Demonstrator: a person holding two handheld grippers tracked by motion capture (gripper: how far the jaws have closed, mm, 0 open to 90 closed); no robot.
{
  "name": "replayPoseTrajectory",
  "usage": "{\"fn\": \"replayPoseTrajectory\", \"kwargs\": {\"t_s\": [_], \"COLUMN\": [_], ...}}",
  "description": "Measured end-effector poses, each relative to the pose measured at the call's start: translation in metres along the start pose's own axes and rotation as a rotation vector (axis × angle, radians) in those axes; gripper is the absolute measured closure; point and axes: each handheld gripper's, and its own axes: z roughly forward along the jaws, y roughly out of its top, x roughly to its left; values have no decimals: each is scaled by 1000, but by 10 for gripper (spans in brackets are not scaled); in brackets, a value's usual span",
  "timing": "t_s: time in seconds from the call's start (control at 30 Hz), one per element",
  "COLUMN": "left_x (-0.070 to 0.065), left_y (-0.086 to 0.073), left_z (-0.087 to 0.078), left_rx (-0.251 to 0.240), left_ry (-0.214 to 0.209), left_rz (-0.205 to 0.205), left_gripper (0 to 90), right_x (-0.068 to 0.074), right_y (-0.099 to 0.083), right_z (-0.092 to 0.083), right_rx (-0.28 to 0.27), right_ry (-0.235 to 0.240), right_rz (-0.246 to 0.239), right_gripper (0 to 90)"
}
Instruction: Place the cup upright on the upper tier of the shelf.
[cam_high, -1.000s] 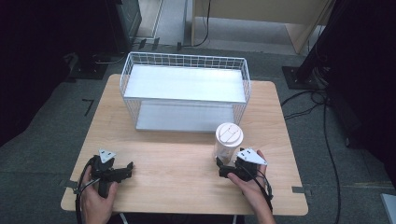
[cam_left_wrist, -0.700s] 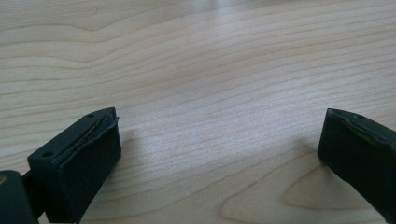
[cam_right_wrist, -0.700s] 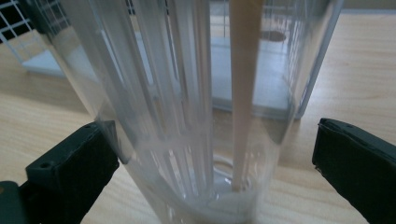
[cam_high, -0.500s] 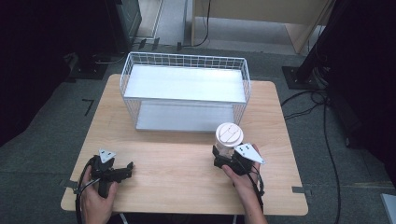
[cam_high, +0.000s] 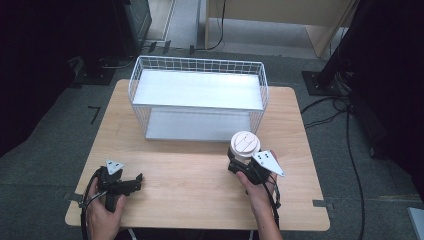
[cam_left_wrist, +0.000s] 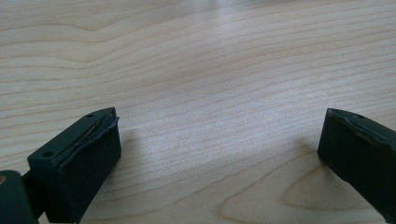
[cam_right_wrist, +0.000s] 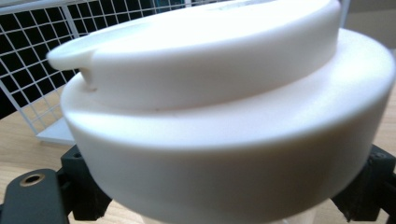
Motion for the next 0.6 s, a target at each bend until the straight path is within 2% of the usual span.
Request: {"fn": "replayPoseTrajectory", "kwargs": {"t_s": [0.1,0.27,0.6], "left_x": [0,0,0], "left_y": [0,0,0], "left_z": [0,0,0], "left_rx": [0,0,0], "left_ry": [0,0,0], "left_rz": [0,0,-1], "left_gripper": [0,0,0], "right_x": [0,3,19], "right_y": [1,9,41], "right_z": [0,-4,-7], "right_rx": [-15,-77,-139], "right_ry": [3,-10,5], "right_rz": [-5,21,-19], "right_gripper": [132,141,145]}}
